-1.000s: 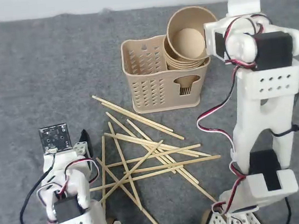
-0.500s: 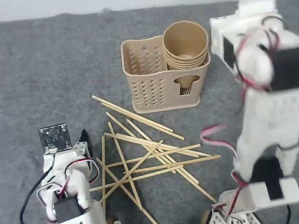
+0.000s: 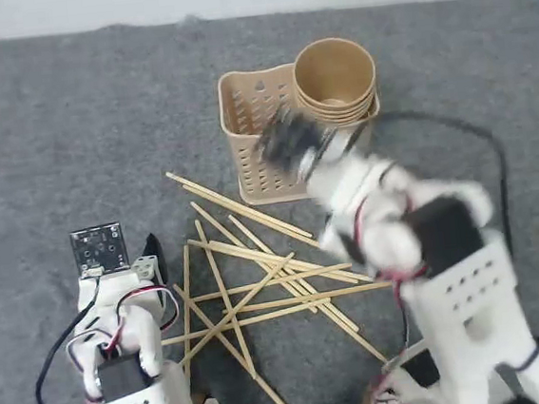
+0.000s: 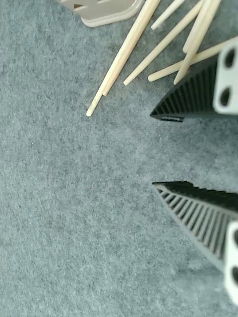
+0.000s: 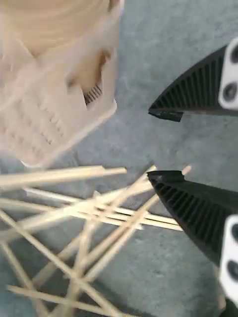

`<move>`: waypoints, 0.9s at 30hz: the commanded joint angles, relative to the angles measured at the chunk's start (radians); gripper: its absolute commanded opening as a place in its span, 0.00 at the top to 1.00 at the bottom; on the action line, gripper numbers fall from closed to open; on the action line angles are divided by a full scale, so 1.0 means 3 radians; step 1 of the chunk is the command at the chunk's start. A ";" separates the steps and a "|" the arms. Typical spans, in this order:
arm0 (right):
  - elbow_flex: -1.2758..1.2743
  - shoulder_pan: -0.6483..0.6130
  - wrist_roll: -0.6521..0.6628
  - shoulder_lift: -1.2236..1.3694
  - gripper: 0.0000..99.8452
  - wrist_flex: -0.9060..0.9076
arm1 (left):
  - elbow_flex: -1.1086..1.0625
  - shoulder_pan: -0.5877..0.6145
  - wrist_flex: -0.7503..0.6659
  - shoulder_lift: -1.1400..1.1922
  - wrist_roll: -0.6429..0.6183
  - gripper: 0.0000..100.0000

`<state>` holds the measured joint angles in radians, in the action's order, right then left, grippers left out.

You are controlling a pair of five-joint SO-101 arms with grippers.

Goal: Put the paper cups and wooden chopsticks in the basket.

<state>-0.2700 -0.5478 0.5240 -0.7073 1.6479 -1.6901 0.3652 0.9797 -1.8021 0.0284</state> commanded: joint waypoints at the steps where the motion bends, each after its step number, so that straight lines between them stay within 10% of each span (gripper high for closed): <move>1: -0.0844 -0.0212 0.0072 -0.0381 0.82 -0.0504 | 0.0013 0.0256 -0.0245 -0.0036 -0.0046 0.82; 17: -0.2215 -0.1900 -0.0629 -0.0166 0.82 -0.1767 | 0.0289 0.1314 -0.0517 -0.0015 -0.0875 0.82; 27: -0.2271 -0.1992 -0.1422 -0.0136 0.82 -0.2156 | 0.0739 0.1754 -0.0517 -0.0005 -0.0634 0.82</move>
<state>-0.9620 -1.1370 0.1542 -0.7334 1.0249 -1.5750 0.8347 0.8401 -1.8021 -0.2018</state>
